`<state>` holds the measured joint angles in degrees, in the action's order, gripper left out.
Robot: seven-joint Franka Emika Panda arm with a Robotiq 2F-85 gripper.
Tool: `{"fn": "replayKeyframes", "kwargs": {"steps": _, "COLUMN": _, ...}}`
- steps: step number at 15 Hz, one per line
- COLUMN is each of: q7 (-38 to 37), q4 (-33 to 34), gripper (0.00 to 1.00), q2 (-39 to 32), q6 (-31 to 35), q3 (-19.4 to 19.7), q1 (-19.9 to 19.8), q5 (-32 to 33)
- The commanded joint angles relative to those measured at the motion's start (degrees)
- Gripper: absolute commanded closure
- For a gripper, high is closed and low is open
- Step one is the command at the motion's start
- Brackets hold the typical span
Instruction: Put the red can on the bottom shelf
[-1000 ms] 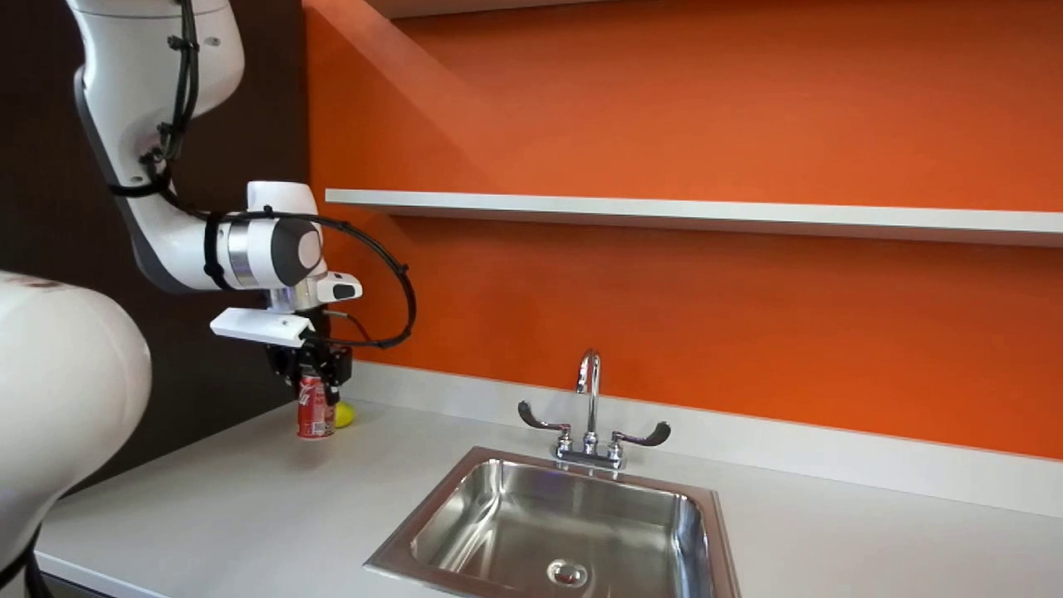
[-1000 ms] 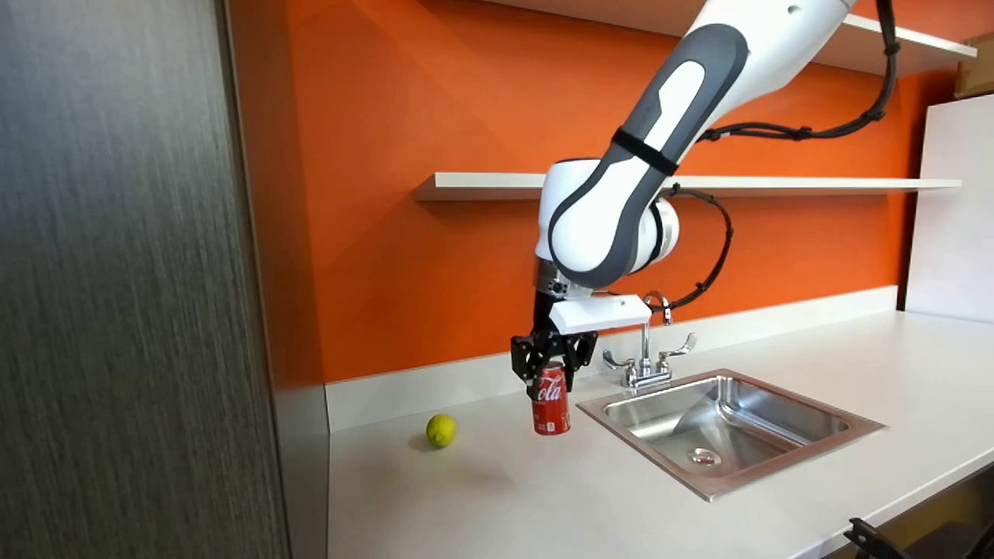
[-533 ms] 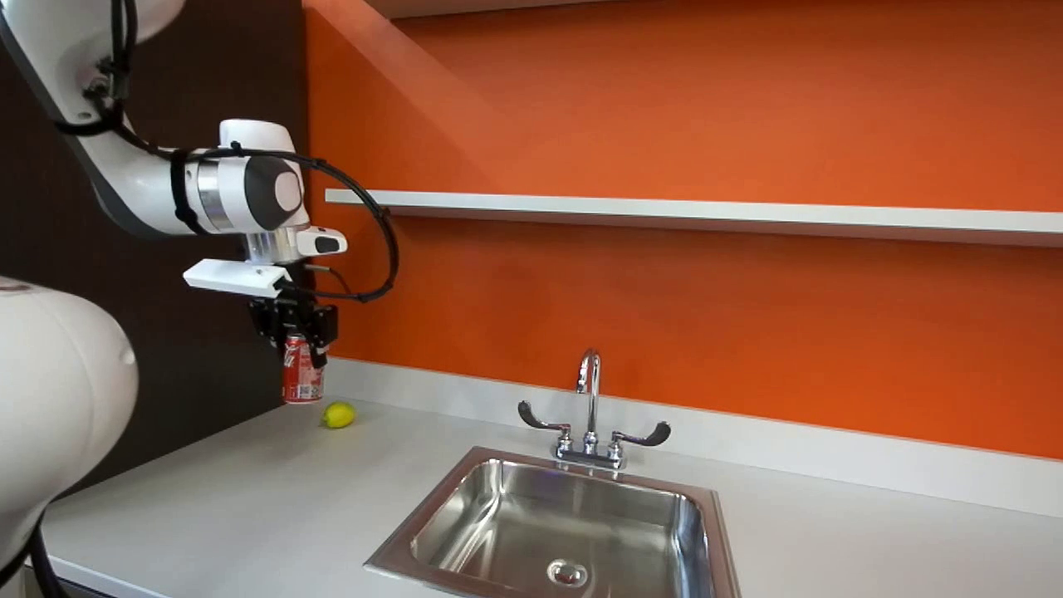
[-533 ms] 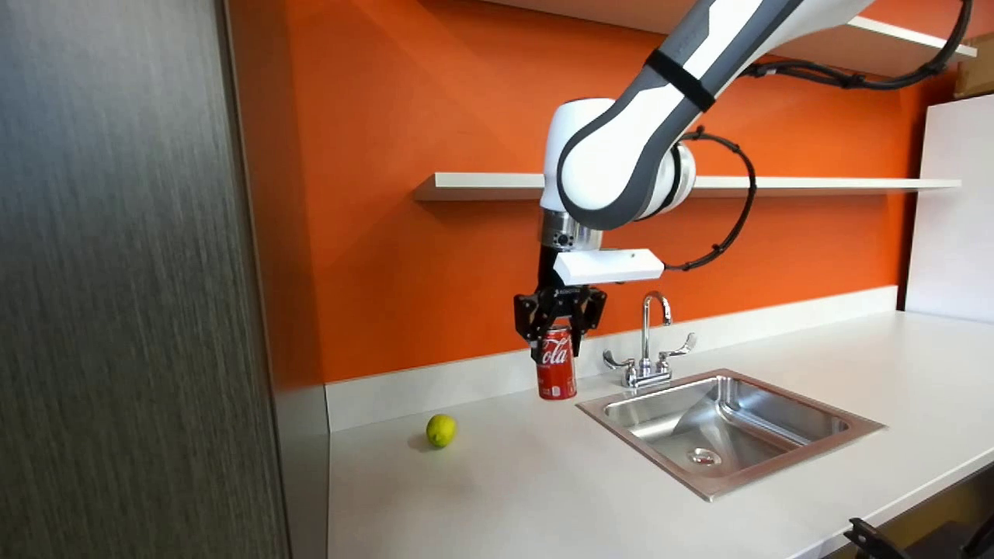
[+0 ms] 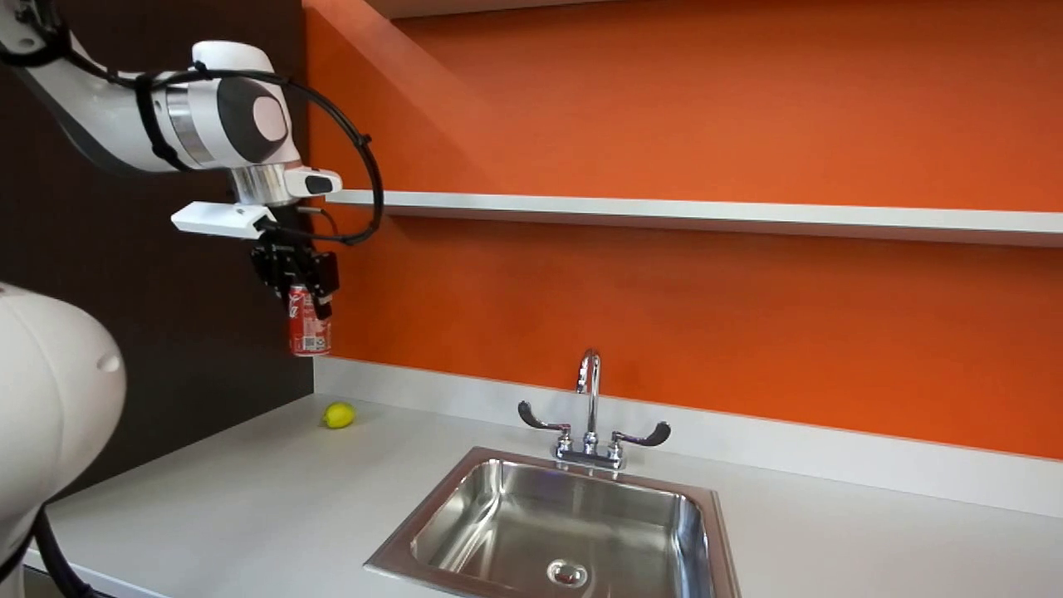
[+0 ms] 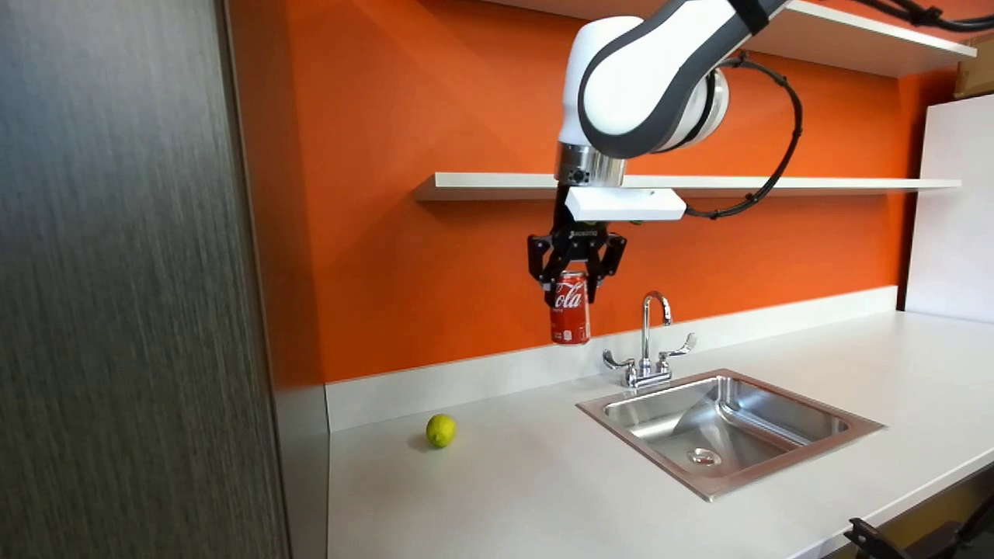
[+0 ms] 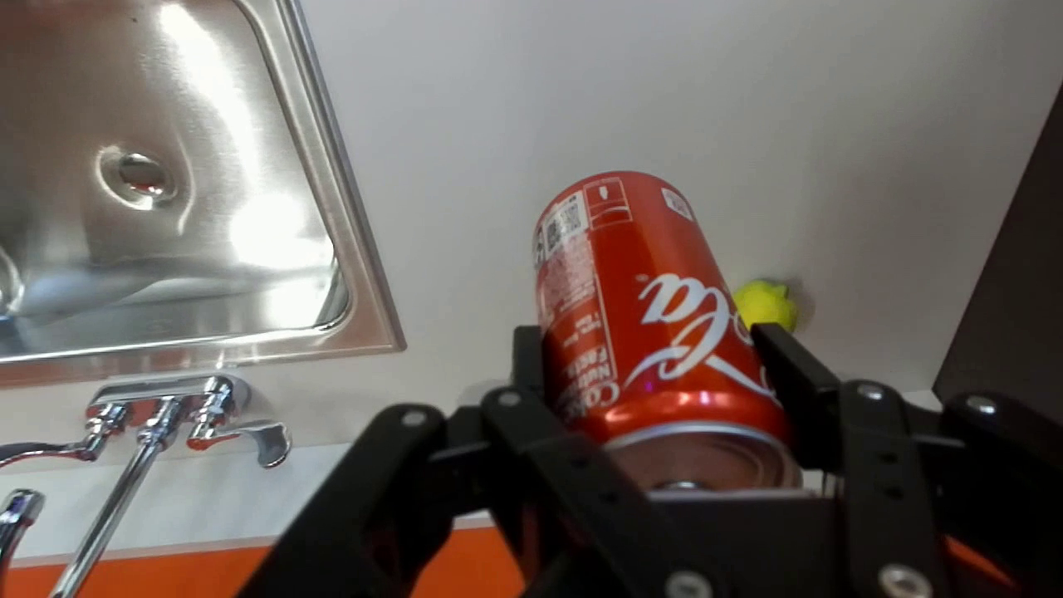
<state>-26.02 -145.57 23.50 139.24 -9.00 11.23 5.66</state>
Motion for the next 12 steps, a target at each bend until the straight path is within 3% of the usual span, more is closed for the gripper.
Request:
{"fn": "replayKeyframes", "kwargs": {"steps": 1, "q7": -2.2, "q4": 1.3, "gripper": 0.62, "q2": 6.1, "q6": -5.2, "q3": -2.5, "q1": -4.2, "q5": -0.6}}
{"fn": "replayKeyframes", "kwargs": {"steps": 12, "q7": -2.4, "q4": 9.1, "gripper": 0.62, "q2": 12.2, "q6": -11.5, "q3": -3.7, "q1": -9.9, "q5": 0.4}}
